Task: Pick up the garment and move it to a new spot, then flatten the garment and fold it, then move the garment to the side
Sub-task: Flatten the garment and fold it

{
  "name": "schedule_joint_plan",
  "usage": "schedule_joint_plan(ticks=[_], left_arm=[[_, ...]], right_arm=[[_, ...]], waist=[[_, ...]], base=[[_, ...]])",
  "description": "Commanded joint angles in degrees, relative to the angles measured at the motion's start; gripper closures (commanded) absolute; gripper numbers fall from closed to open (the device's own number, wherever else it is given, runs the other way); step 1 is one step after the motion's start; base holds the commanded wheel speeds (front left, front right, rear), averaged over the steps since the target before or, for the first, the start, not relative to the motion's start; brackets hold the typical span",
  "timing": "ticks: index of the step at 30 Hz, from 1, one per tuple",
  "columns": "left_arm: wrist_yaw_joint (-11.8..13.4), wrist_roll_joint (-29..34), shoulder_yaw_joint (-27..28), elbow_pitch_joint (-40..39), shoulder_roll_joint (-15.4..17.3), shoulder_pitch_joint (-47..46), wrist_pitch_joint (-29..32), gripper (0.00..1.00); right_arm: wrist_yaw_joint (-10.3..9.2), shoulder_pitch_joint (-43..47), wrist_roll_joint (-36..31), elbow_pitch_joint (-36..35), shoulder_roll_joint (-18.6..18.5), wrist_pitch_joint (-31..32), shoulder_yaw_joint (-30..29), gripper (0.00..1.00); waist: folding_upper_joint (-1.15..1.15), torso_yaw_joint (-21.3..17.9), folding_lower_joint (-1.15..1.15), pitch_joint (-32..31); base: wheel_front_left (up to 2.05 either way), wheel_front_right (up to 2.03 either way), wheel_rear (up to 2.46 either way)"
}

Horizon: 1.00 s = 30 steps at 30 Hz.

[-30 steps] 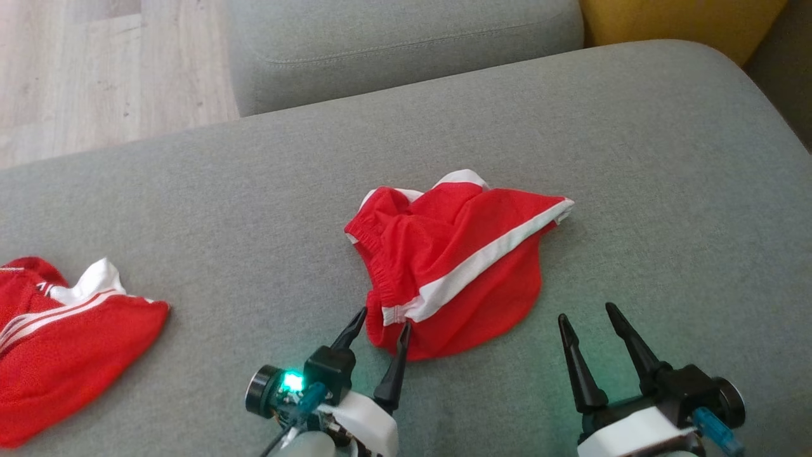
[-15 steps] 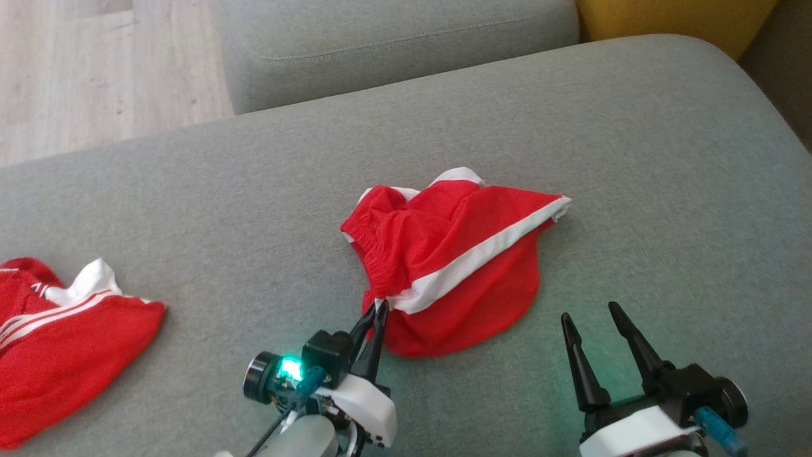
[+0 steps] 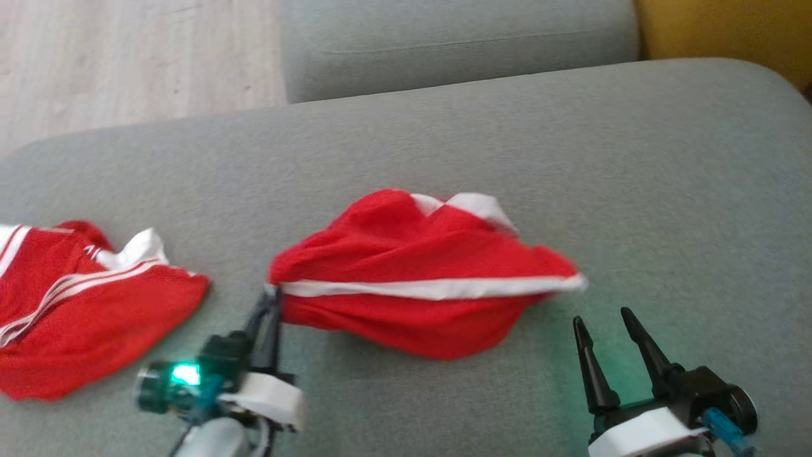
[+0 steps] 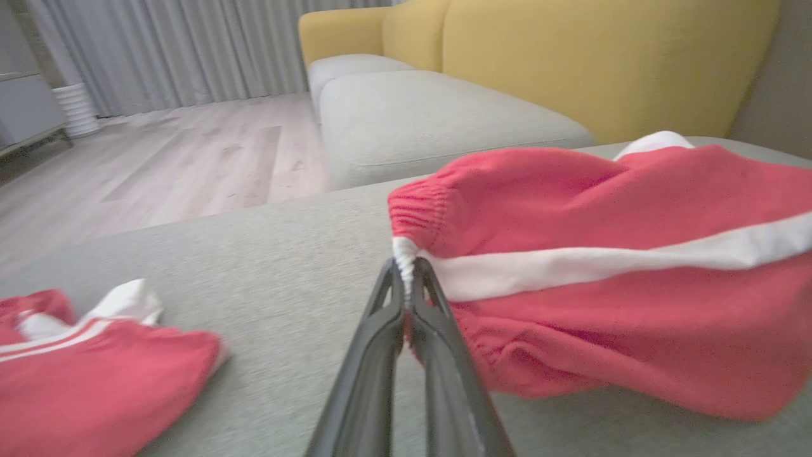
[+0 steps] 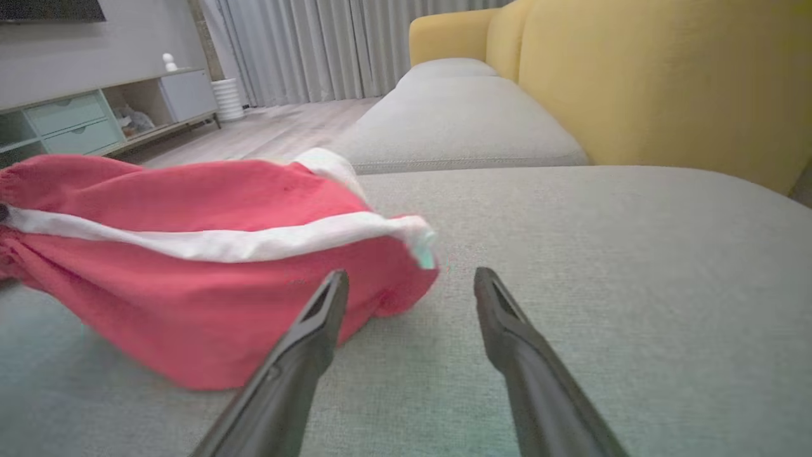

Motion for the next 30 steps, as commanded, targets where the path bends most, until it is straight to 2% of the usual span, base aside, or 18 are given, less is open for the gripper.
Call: schedule_joint_plan(ticks=[1, 5, 9, 18, 19, 20, 21, 23, 25, 30], left_arm=[[0.82, -0.44, 3.44, -2.54, 2.41, -1.74, -0.70, 1.00], [1.22, -0.99, 5.21, -3.58, 4.77, -1.74, -0.65, 1.00], [1.13, -1.11, 5.35, -3.78, 5.11, -2.60, -0.43, 1.00], [1.06, -1.19, 5.17, -3.66, 4.99, -3.47, -0.46, 1.00], [1.03, -1.19, 5.15, -3.59, 5.00, -3.51, -0.46, 1.00], [1.00, -1.18, 5.11, -3.51, 5.01, -3.55, -0.47, 1.00], [0.95, -1.16, 5.06, -3.44, 5.02, -3.61, -0.48, 1.00], [0.88, -1.13, 4.95, -3.34, 5.00, -3.83, -0.48, 1.00], [0.83, -1.12, 4.83, -3.29, 4.93, -4.00, -0.49, 1.00], [0.41, -0.58, 4.61, -4.37, 5.26, -4.79, -0.55, 1.00]], right_arm=[[-0.04, -1.83, 0.40, -0.90, -0.29, -0.36, 1.19, 0.00], [-0.04, -3.74, 0.28, 2.89, -0.31, -0.36, 3.21, 0.00], [-0.04, -5.59, 0.58, 5.78, -1.55, -0.36, 6.83, 0.00], [-0.04, -6.99, 2.82, 3.64, -2.81, -0.36, 10.60, 0.00], [-0.04, -7.29, 3.05, 3.62, -2.87, -0.36, 11.16, 0.08], [-0.04, -7.58, 3.30, 3.71, -2.93, -0.36, 11.73, 0.28], [-0.04, -7.83, 3.52, 3.90, -2.98, -0.36, 12.14, 0.53], [-0.04, -8.37, 4.03, 4.41, -3.08, -0.36, 12.86, 0.69], [-0.04, -8.93, 4.39, 4.85, -3.12, -0.36, 13.48, 1.00], [-0.04, -10.22, 3.84, 1.88, -3.01, -0.36, 11.22, 1.00]], waist=[[0.00, 1.55, 0.00, 0.34], [0.00, 3.65, 0.00, 0.87], [0.00, 5.21, 0.00, 1.30], [0.00, 5.93, 0.00, 1.51], [0.00, 5.93, 0.00, 1.46], [0.00, 5.95, 0.00, 1.41], [0.00, 5.98, 0.00, 1.36], [0.00, 6.03, 0.00, 1.26], [0.00, 6.05, 0.00, 1.09], [0.00, 5.65, 0.00, 0.62]], base=[[0.00, 0.00, 0.00], [0.00, 0.00, 0.00], [0.00, 0.00, 0.00], [0.00, 0.00, 0.00], [0.00, 0.00, 0.00], [0.00, 0.00, 0.00], [0.00, 0.00, 0.00], [0.00, 0.00, 0.00], [0.00, 0.00, 0.00], [0.00, 0.00, 0.00]])
